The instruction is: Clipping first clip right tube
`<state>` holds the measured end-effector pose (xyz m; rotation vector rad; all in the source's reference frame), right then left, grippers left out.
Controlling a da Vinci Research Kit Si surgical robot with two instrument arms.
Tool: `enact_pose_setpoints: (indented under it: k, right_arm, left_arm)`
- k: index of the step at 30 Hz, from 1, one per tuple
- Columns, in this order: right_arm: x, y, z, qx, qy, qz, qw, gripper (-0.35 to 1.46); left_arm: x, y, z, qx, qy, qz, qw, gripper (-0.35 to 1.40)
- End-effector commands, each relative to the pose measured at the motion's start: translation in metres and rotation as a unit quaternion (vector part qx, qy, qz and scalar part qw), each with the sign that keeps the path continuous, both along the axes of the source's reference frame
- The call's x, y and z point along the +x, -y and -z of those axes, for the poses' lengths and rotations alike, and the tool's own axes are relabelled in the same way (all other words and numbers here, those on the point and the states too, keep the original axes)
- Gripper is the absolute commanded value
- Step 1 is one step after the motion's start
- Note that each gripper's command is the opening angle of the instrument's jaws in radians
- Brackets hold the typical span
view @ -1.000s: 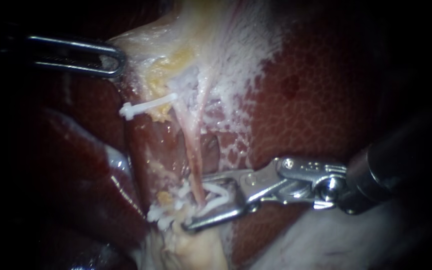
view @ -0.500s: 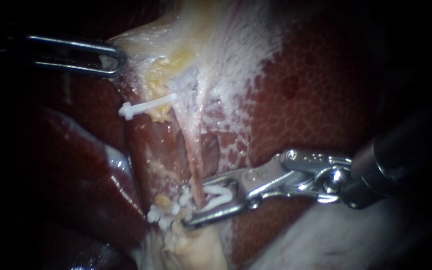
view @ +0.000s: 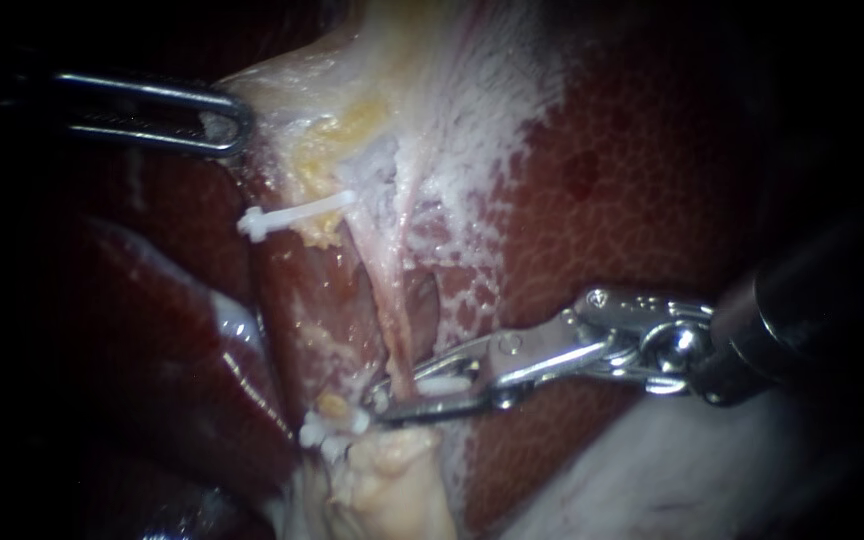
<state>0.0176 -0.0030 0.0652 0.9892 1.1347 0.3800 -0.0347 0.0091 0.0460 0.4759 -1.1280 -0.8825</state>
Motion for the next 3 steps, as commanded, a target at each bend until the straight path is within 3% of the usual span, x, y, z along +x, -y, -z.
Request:
enact_pose_setpoints:
  k: [1,3]
  right_arm:
    - [0.0000,0.0000,0.0000,0.000,0.000,0.000,1.0000,-0.35]
    - [0.0000,0.0000,0.0000,0.000,0.000,0.000,1.0000,-0.35]
  left_arm:
    - [0.0000,0.0000,0.0000,0.000,0.000,0.000,1.0000,-0.23]
    - [-0.0001,0.0000,0.0000,0.000,0.000,0.000,1.0000,-0.23]
